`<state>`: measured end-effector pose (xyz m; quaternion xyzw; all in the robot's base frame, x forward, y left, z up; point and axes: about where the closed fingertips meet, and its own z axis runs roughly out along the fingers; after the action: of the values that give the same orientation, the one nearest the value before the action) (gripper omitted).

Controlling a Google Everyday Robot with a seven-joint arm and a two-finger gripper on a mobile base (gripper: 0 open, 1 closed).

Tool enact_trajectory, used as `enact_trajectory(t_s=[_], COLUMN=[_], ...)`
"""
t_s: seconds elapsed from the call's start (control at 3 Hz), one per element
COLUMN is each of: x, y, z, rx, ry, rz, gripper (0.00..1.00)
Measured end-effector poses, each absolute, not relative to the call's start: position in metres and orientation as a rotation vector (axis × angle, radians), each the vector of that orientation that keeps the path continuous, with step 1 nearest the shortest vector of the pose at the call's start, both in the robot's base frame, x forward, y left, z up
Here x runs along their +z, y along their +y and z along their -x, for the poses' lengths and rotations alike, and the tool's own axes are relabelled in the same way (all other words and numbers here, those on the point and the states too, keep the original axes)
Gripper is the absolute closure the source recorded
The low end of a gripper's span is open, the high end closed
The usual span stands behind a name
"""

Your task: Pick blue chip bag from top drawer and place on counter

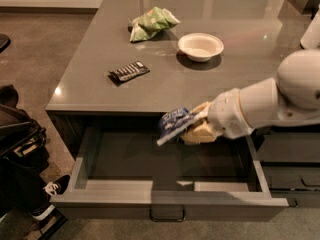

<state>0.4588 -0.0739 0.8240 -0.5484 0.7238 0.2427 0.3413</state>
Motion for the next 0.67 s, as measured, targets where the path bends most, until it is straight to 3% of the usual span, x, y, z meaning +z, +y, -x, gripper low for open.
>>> enact_trajectory(t_s=[0.67], x=[0.921], y=[-0.066], z=[-0.536], rx=[0.42], ry=[1.74], rz=[1.57], gripper=[1.0])
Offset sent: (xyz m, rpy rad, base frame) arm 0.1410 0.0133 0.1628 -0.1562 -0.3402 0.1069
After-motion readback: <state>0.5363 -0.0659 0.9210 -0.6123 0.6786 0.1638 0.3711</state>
